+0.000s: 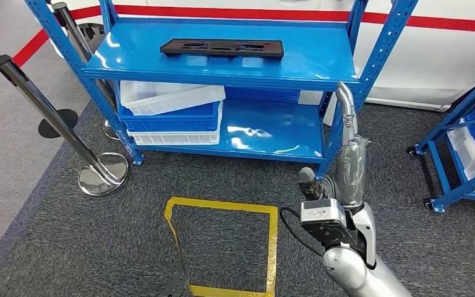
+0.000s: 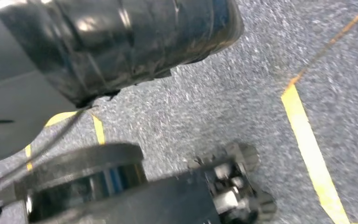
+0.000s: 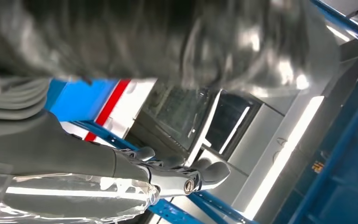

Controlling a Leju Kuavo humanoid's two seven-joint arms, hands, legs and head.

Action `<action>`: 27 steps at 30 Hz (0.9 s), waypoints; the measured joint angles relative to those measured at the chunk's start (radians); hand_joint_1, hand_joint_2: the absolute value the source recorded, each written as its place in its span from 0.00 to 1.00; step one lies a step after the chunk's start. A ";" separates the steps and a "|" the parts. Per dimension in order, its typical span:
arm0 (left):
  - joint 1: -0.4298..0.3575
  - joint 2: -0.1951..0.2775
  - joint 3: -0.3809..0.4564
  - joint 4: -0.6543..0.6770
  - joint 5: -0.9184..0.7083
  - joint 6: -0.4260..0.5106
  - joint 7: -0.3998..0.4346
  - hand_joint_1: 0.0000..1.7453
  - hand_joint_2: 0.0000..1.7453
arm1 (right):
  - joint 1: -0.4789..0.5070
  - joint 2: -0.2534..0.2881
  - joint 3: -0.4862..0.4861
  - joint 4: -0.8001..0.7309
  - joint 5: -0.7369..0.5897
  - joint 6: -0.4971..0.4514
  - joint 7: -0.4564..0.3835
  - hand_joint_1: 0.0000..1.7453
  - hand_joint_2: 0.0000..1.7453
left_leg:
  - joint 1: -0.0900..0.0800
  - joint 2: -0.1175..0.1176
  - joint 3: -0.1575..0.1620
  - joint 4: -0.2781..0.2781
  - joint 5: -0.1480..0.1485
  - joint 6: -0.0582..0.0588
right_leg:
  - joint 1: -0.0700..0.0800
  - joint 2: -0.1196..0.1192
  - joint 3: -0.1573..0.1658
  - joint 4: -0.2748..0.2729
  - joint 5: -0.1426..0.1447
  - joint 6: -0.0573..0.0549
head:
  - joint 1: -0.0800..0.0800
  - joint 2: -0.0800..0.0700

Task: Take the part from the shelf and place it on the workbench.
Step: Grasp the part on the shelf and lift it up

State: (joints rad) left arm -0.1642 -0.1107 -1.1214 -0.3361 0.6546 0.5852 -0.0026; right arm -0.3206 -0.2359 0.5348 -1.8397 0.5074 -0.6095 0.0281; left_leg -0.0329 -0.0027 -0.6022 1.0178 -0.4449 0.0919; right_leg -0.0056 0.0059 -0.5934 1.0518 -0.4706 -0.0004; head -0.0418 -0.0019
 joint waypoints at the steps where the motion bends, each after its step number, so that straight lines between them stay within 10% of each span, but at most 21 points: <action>1: 0.000 0.000 0.000 0.000 -0.002 0.000 -0.001 0.00 0.00 | -0.001 -0.002 0.000 -0.004 -0.003 0.000 -0.001 0.00 0.00 | 0.005 0.002 0.012 -0.020 0.007 -0.005 | 0.003 -0.001 0.001 0.004 -0.006 0.004 | 0.001 0.000; 6: -0.005 -0.008 -0.005 0.000 -0.007 -0.007 0.000 0.00 0.00 | -0.001 -0.008 0.000 -0.009 -0.008 0.010 -0.004 0.00 0.00 | 0.020 -0.002 0.035 -0.049 0.016 -0.024 | -0.008 -0.002 -0.101 0.217 -0.100 0.032 | 0.007 0.000; 10: -0.005 -0.009 -0.007 0.000 -0.012 -0.010 0.004 0.00 0.00 | -0.001 -0.017 0.001 -0.010 0.004 0.029 -0.004 0.00 0.00 | 0.032 -0.029 0.026 -0.012 -0.005 -0.049 | -0.025 0.022 -0.027 0.059 -0.002 0.053 | 0.008 0.000; 16: -0.004 -0.010 -0.008 0.000 -0.017 -0.014 0.006 0.00 0.00 | -0.004 -0.022 0.005 -0.016 0.017 0.037 0.000 0.00 0.00 | 0.039 -0.055 -0.009 0.023 -0.014 -0.080 | -0.025 0.021 0.002 -0.002 0.008 0.014 | 0.005 0.000; 22: -0.004 -0.010 -0.009 0.000 -0.018 -0.018 0.006 0.00 0.00 | -0.003 -0.022 0.015 -0.019 0.025 0.037 0.002 0.00 0.00 | 0.043 -0.010 -0.139 0.277 -0.110 -0.097 | -0.021 -0.036 0.004 -0.004 0.007 -0.003 | -0.006 0.000; 27: -0.007 -0.010 -0.009 0.000 -0.020 -0.020 0.005 0.00 0.00 | -0.004 -0.022 0.018 -0.020 0.028 0.037 0.003 0.00 0.00 | 0.028 0.054 -0.022 0.032 -0.001 -0.074 | -0.013 -0.078 0.011 -0.006 0.001 0.006 | -0.005 0.000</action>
State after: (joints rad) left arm -0.1715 -0.1210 -1.1303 -0.3361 0.6349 0.5654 0.0024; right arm -0.3249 -0.2582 0.5524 -1.8593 0.5350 -0.5726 0.0309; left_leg -0.0052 0.0509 -0.6245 1.0497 -0.4455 0.0184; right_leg -0.0182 -0.0716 -0.5827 1.0462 -0.4697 0.0053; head -0.0467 -0.0019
